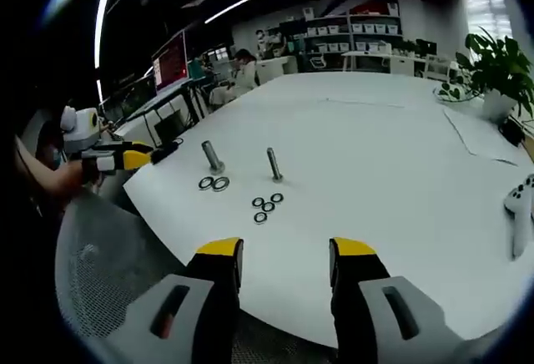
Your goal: Place the washer onto the threaded stud by aligning its center hole with the stud, sliding it down to the base, and recovering from edge contact or off-axis alignment until the washer reaches the visible bottom stop.
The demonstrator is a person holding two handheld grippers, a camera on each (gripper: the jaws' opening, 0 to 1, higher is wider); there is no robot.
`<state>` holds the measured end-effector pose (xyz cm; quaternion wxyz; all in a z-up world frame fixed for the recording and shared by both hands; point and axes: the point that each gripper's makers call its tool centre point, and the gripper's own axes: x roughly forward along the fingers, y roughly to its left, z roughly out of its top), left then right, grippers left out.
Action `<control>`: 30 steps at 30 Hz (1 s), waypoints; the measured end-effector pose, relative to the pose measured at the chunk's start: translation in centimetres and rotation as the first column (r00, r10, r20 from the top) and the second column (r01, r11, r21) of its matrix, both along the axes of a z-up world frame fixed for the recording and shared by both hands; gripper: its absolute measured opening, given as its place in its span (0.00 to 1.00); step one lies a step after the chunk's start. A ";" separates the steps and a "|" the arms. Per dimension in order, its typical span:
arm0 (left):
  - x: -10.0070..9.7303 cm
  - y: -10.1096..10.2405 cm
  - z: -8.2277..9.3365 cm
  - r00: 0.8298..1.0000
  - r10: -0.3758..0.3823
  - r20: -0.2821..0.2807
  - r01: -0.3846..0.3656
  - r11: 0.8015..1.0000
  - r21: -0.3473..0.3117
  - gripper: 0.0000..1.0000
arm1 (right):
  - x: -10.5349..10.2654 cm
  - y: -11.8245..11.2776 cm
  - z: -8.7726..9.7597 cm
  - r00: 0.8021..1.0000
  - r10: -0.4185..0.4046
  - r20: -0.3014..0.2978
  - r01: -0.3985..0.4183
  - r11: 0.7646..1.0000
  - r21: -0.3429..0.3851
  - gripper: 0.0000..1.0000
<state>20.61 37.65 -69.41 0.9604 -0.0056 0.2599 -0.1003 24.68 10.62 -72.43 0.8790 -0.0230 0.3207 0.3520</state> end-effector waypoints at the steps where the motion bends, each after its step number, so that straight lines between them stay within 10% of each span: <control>1: 0.0 -0.1 0.1 1.000 -0.007 0.001 0.007 1.000 0.007 0.36 | 0.0 0.0 -0.1 1.000 0.005 0.000 -0.005 1.000 -0.003 0.44; 30: -0.7 0.0 -1.4 0.999 -0.011 -0.041 0.012 1.000 0.020 0.36 | -0.5 0.0 -1.1 0.999 0.024 -0.033 -0.025 1.000 -0.019 0.42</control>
